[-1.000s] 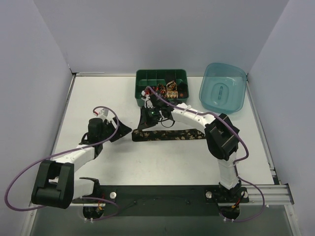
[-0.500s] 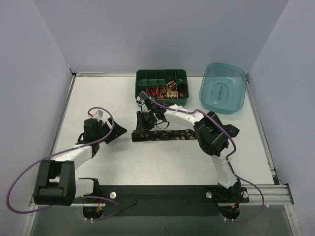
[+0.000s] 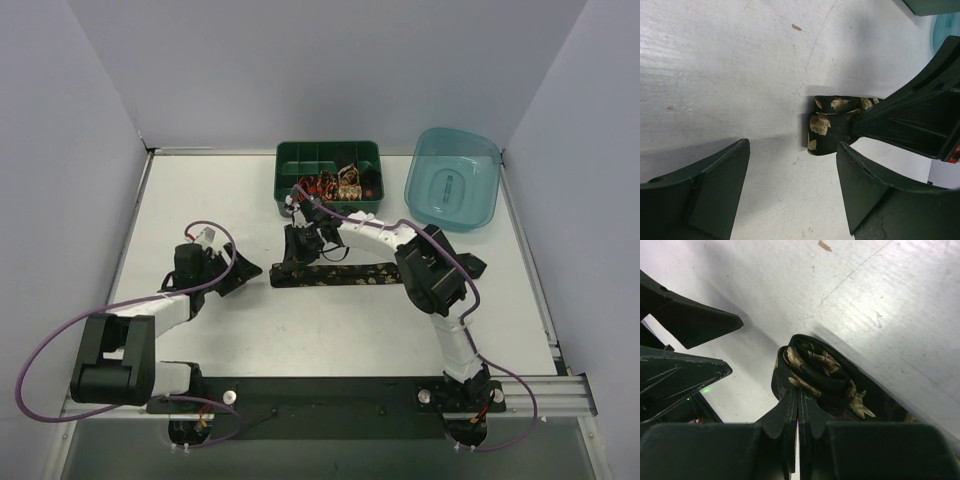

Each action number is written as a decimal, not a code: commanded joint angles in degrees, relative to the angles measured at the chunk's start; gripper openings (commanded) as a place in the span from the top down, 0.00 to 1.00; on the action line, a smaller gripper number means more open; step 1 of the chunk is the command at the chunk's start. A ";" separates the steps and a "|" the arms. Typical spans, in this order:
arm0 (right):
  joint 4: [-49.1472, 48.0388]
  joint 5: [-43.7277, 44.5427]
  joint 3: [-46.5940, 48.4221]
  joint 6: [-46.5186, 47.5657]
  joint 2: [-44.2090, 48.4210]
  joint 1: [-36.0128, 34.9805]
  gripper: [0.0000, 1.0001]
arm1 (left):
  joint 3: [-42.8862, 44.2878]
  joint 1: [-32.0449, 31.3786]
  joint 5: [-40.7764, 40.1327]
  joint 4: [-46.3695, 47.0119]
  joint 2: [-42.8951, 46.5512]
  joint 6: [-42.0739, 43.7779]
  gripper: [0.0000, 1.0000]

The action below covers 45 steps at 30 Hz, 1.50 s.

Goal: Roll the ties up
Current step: Roll the tie at the center of the board.

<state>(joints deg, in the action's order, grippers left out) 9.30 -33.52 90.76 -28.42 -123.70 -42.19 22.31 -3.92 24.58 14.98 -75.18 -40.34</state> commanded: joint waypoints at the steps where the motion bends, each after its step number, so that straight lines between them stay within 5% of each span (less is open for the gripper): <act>1: 0.90 1.52 -0.59 0.56 -1.45 0.80 1.00 | 0.81 -1.78 1.44 5.14 -1.64 -0.62 0.21; 15: 0.46 1.70 -1.90 0.56 -3.57 0.89 1.00 | 2.48 -9.52 -2.51 12.52 -9.89 -4.13 0.21; 25: 0.54 2.05 -2.60 -0.23 -4.80 1.94 1.00 | 3.19 -12.69 -5.68 20.34 -18.42 -7.12 0.34; 37: 0.54 1.17 -2.78 -0.05 -4.53 2.38 1.00 | 1.07 -12.86 -5.51 30.10 -21.50 -9.06 0.79; 40: 0.37 0.91 -2.69 0.04 -4.18 2.47 1.00 | 2.82 -12.86 -4.45 28.79 -21.94 -8.62 0.98; 45: 0.02 0.82 -2.69 0.12 -1.11 3.17 1.00 | 6.87 -12.86 -4.36 17.56 -20.28 -4.33 1.00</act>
<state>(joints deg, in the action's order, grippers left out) 6.79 -34.92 89.47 -29.50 -126.37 -39.83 25.12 -16.43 20.01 40.21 -96.16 -48.84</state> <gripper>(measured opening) 0.025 0.091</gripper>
